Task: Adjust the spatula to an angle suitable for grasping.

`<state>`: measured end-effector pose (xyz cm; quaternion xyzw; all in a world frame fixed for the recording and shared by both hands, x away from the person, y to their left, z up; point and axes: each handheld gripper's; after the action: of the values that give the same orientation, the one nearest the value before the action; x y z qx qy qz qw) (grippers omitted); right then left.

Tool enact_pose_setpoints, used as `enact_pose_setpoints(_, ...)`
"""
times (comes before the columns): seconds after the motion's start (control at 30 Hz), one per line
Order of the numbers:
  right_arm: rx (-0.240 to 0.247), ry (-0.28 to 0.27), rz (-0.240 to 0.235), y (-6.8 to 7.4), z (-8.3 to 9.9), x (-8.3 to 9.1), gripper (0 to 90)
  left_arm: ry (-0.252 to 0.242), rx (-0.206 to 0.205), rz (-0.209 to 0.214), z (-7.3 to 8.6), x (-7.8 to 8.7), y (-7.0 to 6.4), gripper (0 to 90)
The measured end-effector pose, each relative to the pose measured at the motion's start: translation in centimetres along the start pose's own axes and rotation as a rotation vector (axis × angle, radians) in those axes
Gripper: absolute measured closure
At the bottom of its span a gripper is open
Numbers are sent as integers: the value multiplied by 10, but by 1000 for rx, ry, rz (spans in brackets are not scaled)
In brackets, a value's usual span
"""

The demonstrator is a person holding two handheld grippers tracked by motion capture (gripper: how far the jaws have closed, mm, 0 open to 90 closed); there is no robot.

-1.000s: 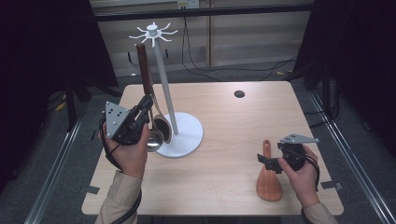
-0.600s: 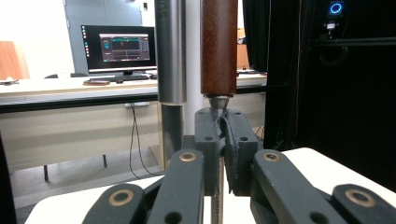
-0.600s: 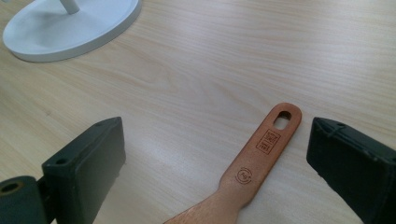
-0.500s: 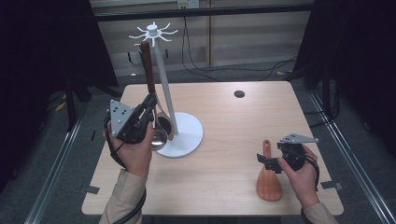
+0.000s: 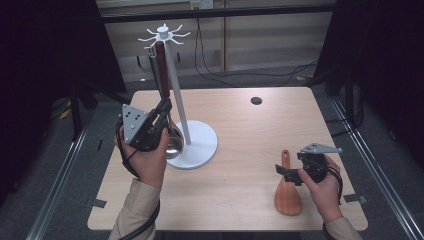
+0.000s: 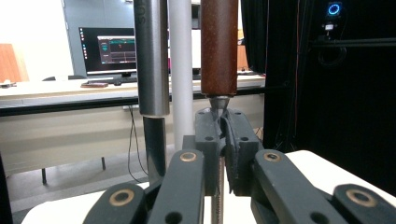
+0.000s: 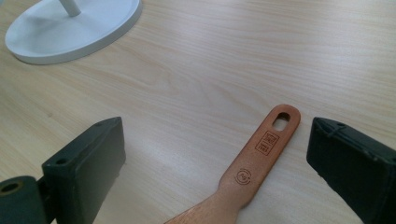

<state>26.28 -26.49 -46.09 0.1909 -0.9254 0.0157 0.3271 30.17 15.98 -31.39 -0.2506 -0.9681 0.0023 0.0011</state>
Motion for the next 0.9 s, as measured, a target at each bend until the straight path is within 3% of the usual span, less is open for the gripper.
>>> enact_pose_setpoints(0.4, -6, -5, 2, -1, -1, 2, 41, 20, -16, -26, 0, -7, -2, 853)
enact_pose_setpoints(0.9, -5, -12, -3, 0, -2, 3, 41, 32, -1, -66, 3, -15, -7, 852)
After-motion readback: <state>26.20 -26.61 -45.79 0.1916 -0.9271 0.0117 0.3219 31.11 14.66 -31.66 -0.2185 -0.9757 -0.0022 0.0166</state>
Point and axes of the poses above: each handheld gripper's, and its own axes: x roughly backward along the jaws, z roughly out of its underside, y roughly to its left, and after that the axes turned 3 degrees about z, right-handed
